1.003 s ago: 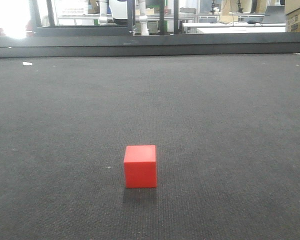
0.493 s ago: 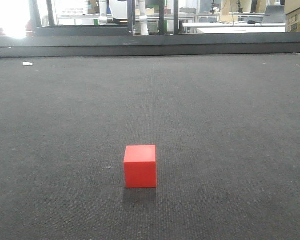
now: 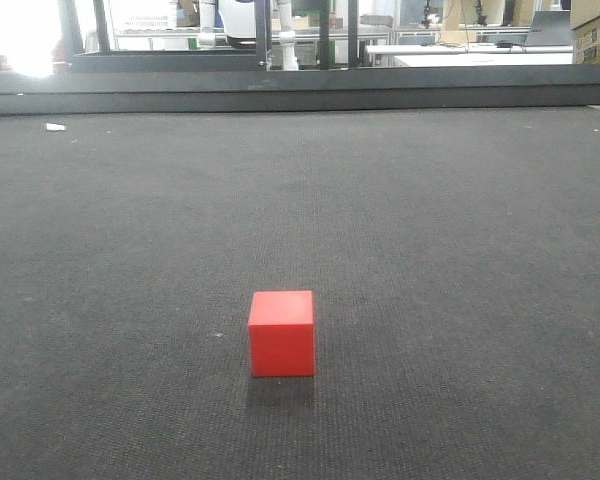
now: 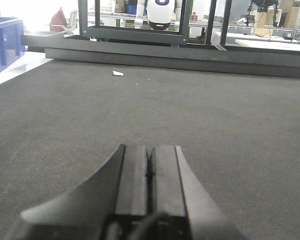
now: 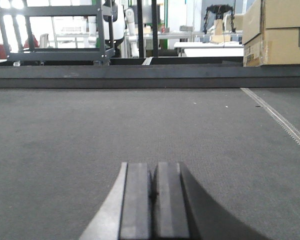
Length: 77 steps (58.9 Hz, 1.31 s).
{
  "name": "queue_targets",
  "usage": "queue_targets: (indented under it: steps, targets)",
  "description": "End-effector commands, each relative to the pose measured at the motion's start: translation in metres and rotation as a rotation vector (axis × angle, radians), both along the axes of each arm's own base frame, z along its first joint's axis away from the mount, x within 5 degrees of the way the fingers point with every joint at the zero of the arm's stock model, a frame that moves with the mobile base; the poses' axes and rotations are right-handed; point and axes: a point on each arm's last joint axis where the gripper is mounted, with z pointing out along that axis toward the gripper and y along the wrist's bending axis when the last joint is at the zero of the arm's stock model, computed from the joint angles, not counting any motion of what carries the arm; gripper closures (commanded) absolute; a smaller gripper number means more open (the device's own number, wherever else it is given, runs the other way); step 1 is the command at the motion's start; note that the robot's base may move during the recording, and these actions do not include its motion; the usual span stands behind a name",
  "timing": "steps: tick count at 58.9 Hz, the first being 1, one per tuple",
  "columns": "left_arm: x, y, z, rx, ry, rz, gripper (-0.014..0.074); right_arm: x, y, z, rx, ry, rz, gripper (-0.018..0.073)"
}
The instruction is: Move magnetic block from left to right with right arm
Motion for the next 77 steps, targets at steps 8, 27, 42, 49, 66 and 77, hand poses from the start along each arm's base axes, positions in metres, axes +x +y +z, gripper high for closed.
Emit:
queue_targets:
  steps: [8, 27, 42, 49, 66, 77]
  targets:
    - [-0.001, 0.000, 0.005, -0.007, -0.083, -0.005, 0.0713, -0.003, 0.001, 0.048, -0.014, 0.142, 0.014, 0.0503]
    - [-0.001, 0.000, 0.005, -0.007, -0.083, -0.005, 0.0713, 0.037, 0.008, 0.059, -0.001, 0.513, 0.079, 0.0503]
    - [-0.001, 0.000, 0.005, -0.007, -0.083, -0.005, 0.0713, 0.060, 0.024, 0.060, 0.185, 0.739, 0.126, 0.0492]
    - [-0.001, 0.000, 0.005, -0.007, -0.083, -0.005, 0.0713, 0.073, 0.029, 0.058, 0.236, 0.838, 0.063, 0.0350]
    - [-0.001, 0.000, 0.005, -0.007, -0.083, -0.005, 0.0713, 0.099, 0.062, 0.054, 0.121, 1.174, 0.005, -0.0062]
    - [-0.001, 0.000, 0.005, -0.007, -0.083, -0.005, 0.0713, 0.126, 0.104, 0.065, 0.051, 1.277, 0.079, -0.0061]
